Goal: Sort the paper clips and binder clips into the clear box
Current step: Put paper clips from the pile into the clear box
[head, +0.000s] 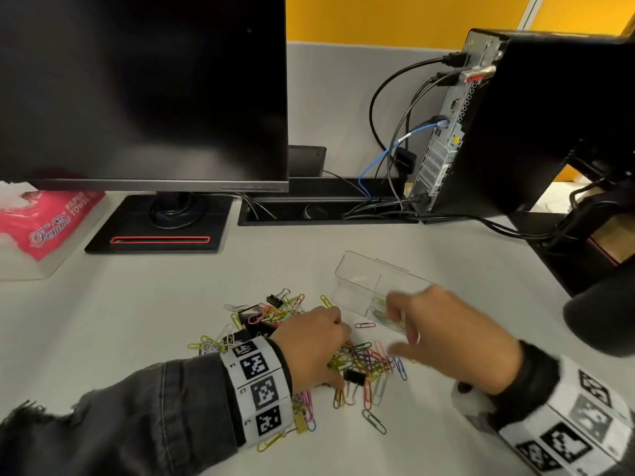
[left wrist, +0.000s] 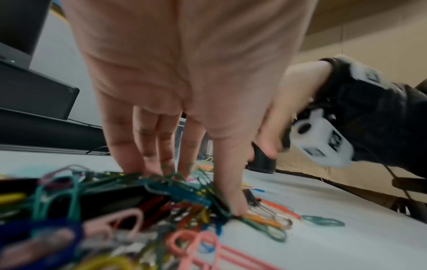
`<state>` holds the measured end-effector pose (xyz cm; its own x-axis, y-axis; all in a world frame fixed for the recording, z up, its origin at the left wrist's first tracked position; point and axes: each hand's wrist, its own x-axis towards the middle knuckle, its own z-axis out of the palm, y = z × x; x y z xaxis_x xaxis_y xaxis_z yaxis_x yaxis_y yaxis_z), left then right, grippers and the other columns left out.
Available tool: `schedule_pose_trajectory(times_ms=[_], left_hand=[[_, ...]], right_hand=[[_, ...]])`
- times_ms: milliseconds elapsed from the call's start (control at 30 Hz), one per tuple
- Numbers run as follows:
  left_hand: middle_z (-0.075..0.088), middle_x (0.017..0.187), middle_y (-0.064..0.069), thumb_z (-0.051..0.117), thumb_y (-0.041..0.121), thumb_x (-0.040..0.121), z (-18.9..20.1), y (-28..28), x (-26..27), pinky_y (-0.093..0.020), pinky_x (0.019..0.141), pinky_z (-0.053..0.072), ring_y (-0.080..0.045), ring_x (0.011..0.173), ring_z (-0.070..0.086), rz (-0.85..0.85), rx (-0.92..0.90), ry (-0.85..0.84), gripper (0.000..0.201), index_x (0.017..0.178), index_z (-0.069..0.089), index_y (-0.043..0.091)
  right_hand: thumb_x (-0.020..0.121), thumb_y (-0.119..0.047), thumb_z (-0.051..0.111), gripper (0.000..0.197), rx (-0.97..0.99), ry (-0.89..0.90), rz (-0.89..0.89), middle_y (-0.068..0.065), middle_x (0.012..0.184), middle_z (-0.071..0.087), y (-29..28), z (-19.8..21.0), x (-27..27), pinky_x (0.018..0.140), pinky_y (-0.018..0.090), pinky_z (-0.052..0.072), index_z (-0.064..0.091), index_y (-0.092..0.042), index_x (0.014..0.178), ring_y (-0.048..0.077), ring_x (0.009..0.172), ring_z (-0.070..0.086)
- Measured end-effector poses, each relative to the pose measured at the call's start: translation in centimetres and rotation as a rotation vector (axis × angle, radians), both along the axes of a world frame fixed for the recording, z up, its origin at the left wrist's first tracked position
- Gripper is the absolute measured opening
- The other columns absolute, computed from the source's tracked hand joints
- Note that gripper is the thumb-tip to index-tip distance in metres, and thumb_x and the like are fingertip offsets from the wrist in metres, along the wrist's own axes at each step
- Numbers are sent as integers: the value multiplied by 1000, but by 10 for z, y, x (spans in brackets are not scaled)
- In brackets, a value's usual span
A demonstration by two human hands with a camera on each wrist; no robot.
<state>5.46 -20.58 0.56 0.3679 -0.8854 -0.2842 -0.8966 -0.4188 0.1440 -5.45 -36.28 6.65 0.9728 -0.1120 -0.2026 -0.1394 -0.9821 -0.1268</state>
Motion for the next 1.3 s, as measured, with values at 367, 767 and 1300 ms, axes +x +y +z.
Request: schedule_pose_trajectory(times_ms=[367,767,1300], left_hand=[[54,113,-3,63,34,85,-3,1,7,-34,86,47,-21,105,54,10,-72,108,45,127,54,19],[69,99,3,65,34,87,-1,6,18,-22,76,46,-12,88,61,47,-291,248,20,104,70,24],[73,84,9,74,26,80,15,9,28,-15,79,49,-3,84,65,327,-729,661,6,86,75,27]], right_hand=[[72,-32,75,51,55,124,50,3,111,54,8,-59,12,85,33,46,60,-19,119,24,103,54],[81,-23,68,9,215,5,58,-6,79,64,-4,-43,9,66,19,48,73,-22,89,10,72,61],[73,-12,80,20,247,-609,-142,-3,77,67,-52,-22,16,70,28,58,74,-14,92,10,70,64]])
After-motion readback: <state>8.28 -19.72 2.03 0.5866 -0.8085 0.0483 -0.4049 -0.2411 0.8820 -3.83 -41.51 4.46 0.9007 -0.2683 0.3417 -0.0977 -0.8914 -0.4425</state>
